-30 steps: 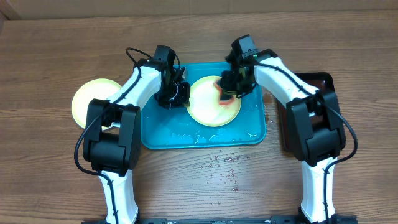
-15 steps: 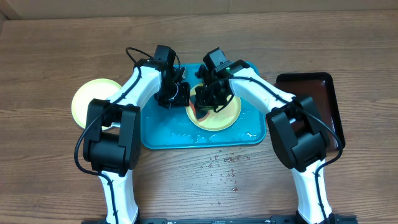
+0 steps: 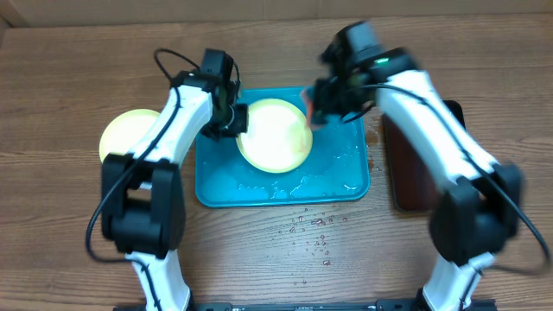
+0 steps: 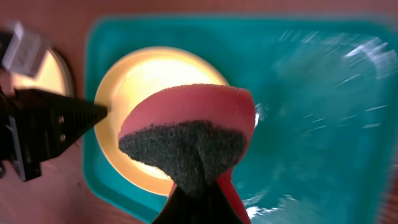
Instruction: Clean dirty plates on tray and stack at the side
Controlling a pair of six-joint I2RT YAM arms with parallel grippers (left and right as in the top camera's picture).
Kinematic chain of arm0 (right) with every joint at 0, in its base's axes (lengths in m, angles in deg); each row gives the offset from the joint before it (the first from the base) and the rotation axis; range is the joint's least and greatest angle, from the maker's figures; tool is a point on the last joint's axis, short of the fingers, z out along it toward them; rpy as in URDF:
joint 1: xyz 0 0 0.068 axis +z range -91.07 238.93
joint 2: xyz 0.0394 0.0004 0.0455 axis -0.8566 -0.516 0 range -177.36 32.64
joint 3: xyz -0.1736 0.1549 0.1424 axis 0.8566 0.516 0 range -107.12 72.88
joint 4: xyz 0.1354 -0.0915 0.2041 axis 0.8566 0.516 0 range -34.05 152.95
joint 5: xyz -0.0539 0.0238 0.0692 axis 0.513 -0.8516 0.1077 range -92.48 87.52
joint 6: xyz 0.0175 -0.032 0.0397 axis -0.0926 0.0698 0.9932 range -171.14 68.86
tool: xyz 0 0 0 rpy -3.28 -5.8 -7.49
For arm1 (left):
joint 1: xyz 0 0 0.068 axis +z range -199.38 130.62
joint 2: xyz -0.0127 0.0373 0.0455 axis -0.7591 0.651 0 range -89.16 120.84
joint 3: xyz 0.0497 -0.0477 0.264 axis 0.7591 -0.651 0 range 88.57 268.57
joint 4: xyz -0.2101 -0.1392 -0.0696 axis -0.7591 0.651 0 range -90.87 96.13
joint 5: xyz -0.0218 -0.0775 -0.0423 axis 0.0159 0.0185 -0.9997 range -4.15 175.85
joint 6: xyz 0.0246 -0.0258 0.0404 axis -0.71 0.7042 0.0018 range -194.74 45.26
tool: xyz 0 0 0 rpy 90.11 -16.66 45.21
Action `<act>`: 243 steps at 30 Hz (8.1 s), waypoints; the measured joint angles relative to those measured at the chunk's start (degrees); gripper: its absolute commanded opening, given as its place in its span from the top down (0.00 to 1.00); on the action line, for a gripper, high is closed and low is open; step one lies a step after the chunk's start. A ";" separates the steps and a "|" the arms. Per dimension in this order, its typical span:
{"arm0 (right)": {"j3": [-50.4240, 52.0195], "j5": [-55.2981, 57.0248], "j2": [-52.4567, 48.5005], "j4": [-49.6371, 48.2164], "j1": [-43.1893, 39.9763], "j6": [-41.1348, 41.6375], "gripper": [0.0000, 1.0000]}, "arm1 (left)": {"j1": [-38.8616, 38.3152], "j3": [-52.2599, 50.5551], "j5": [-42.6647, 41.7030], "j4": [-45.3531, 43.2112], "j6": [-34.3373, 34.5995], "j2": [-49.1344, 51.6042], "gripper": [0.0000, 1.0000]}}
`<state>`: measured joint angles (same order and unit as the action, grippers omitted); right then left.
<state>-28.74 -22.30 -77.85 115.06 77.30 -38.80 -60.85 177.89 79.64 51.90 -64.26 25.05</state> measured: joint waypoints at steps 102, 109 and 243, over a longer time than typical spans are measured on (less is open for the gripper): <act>-1.33 4.17 6.82 5.73 -8.74 -0.37 0.96 | 43.32 -20.72 4.24 -15.08 2.86 -16.35 0.49; -1.33 4.17 6.82 6.08 -8.74 -0.37 0.96 | 42.84 -16.11 -3.41 -6.58 1.99 -16.35 0.48; 93.88 8.17 109.66 -59.60 -25.29 -9.35 0.00 | 6.29 0.52 -0.81 -0.50 -5.14 -16.72 0.00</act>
<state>65.13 -14.12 31.80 55.46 52.01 -48.16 -54.55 178.42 78.83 51.40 -69.39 8.33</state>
